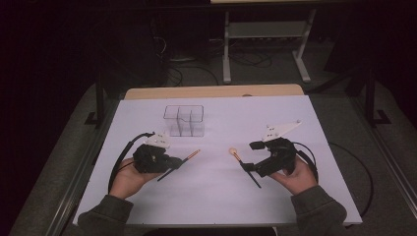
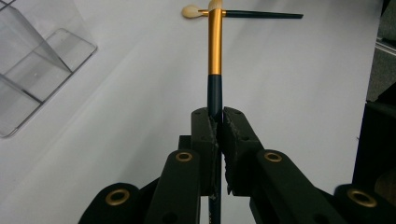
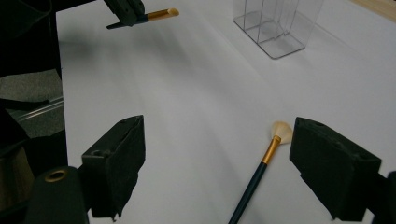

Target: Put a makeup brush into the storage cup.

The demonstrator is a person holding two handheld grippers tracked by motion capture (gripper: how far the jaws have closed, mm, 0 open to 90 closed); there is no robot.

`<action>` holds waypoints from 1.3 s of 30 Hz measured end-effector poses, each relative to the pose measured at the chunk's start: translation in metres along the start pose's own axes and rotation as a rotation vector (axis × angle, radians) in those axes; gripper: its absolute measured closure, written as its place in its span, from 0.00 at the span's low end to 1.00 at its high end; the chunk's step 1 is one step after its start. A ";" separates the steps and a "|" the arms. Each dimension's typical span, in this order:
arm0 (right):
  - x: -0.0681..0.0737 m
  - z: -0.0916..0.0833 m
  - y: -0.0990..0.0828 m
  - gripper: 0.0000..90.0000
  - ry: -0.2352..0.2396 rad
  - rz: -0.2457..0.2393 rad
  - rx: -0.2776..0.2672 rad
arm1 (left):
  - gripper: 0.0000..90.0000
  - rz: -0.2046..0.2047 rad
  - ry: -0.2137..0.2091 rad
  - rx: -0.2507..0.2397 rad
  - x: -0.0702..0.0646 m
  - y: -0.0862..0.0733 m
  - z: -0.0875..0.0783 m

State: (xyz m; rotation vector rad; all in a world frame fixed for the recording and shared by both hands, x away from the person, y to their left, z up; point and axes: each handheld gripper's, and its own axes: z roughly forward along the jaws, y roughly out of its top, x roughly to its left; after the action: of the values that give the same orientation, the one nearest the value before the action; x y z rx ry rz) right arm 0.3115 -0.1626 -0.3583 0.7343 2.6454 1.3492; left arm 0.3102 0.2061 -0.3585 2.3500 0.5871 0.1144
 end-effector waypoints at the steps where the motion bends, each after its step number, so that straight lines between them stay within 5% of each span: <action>1: 0.000 0.001 0.001 0.19 0.004 -0.003 0.001 | 0.93 -0.001 -0.005 0.003 -0.001 0.000 0.000; 26: 0.001 0.013 0.014 0.21 0.060 -0.021 0.026 | 0.93 0.047 -0.059 -0.039 -0.020 0.006 0.001; 39: 0.003 0.024 0.023 0.21 0.096 -0.030 0.044 | 0.93 0.047 -0.097 -0.107 -0.020 0.008 0.002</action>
State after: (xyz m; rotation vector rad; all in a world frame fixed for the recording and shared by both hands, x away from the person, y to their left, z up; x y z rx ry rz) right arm 0.3249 -0.1318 -0.3546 0.6484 2.7565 1.3557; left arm 0.2958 0.1907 -0.3533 2.2527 0.4669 0.0518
